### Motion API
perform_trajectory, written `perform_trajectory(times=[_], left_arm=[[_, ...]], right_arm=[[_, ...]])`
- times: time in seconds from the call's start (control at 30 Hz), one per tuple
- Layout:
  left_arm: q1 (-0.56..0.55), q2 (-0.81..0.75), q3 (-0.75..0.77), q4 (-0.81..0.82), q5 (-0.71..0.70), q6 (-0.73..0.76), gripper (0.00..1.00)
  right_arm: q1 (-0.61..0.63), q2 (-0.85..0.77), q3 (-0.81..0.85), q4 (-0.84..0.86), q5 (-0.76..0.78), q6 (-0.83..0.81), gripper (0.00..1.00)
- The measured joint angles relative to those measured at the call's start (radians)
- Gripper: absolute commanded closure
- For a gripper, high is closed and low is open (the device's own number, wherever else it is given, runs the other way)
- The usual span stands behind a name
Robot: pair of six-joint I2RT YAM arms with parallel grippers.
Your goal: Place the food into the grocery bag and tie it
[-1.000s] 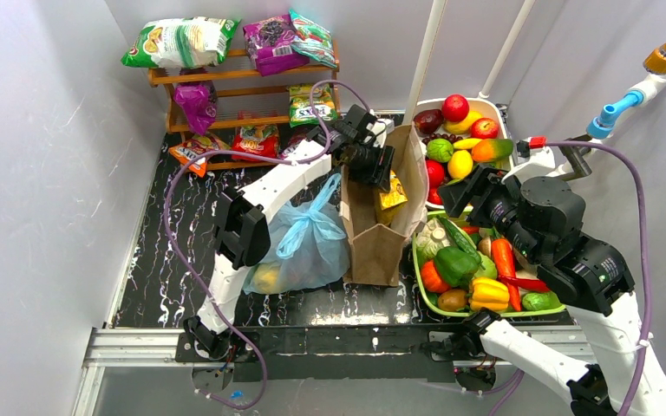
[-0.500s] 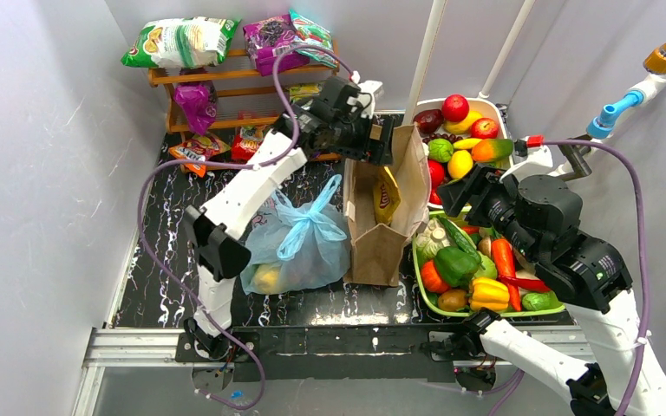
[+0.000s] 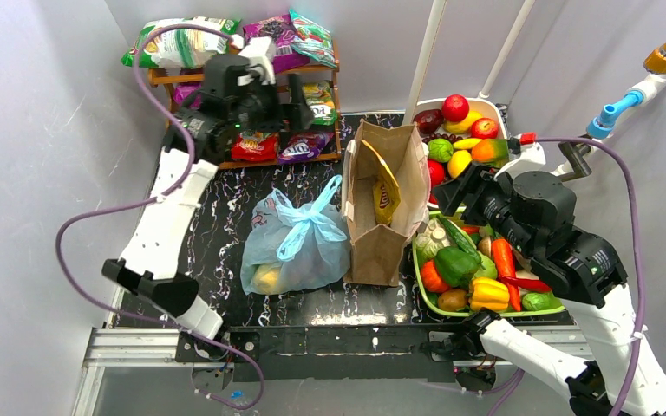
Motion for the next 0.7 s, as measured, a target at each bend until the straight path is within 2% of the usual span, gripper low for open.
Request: perform_trajectory(times=[0.27,0.7], left_arm=[[0.243,-0.145,-0.200,0.066,0.007,-0.025,0.02],[0.477,-0.225,-0.408,0.204,0.079,-0.008,0.02]], right_arm=[[0.000,0.017,-0.001,0.023,-0.020,0.002,0.27],[0.000,0.014,-0.065,0.040,-0.033,0.004,0.28]])
